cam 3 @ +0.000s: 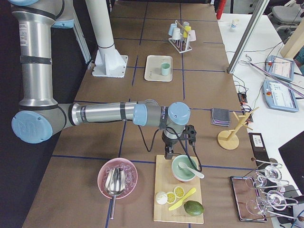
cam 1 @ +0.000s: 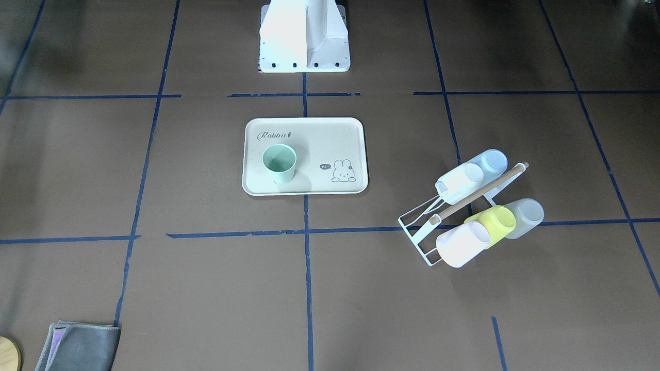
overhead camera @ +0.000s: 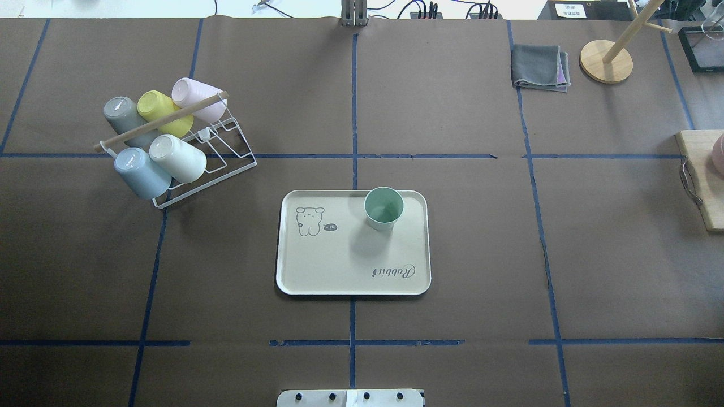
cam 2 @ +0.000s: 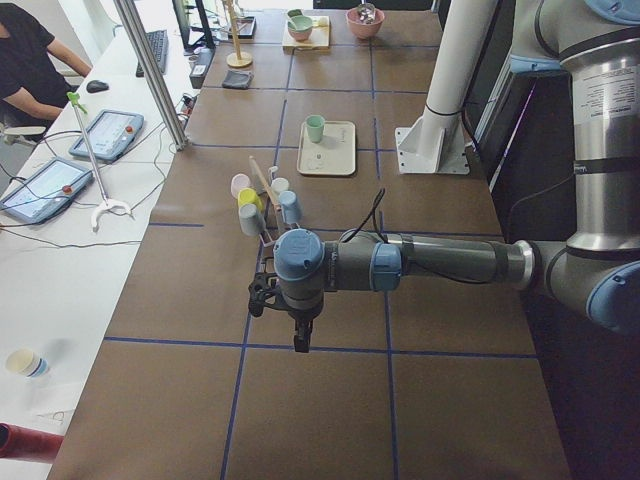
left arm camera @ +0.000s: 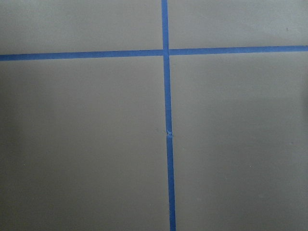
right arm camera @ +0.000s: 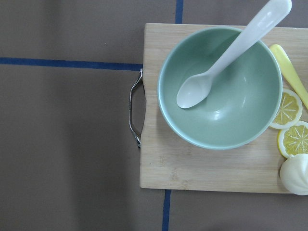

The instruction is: Pick up and place green cup on tray

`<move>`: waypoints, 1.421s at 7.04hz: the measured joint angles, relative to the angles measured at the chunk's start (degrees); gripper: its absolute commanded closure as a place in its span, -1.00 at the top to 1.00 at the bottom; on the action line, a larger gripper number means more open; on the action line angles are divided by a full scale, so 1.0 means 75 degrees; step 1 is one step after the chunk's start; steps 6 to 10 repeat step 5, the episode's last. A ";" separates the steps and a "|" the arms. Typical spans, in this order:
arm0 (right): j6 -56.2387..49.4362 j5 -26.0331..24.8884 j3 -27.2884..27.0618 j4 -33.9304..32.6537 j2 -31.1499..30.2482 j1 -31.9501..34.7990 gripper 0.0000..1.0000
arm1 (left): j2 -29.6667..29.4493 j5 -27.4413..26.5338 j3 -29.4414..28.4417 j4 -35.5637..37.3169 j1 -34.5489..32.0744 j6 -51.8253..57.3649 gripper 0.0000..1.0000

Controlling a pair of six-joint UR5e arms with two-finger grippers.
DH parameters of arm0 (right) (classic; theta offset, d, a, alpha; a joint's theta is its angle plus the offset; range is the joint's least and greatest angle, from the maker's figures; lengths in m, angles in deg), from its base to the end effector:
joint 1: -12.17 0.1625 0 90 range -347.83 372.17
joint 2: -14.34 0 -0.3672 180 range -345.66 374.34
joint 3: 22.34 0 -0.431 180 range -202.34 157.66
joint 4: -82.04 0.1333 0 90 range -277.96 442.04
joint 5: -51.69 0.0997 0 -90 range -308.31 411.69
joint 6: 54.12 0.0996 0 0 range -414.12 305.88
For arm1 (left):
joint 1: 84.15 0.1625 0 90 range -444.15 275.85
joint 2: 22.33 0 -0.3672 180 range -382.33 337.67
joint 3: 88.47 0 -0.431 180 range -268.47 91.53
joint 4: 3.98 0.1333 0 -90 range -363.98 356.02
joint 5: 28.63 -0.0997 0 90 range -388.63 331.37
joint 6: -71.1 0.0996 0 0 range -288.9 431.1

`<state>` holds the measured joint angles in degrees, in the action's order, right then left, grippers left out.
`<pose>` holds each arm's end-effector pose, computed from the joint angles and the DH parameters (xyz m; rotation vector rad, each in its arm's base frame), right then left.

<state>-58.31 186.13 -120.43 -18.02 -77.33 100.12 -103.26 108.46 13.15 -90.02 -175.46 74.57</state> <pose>0.0452 -0.5145 0.5587 -0.0458 -0.7765 -0.0787 -0.0711 -0.4692 0.5762 0.0111 0.8221 0.0254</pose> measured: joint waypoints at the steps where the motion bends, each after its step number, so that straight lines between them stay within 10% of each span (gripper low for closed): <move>1: -0.0028 -0.0009 0.0001 0.0030 -0.0010 0.0002 1.00 | 0.0020 -0.0013 -0.0069 0.0042 0.0012 -0.0003 1.00; 10: -0.0032 -0.0116 -0.0235 0.0059 -0.0108 0.0012 1.00 | 0.0083 -0.0273 -0.0186 0.0156 0.0128 -0.0004 1.00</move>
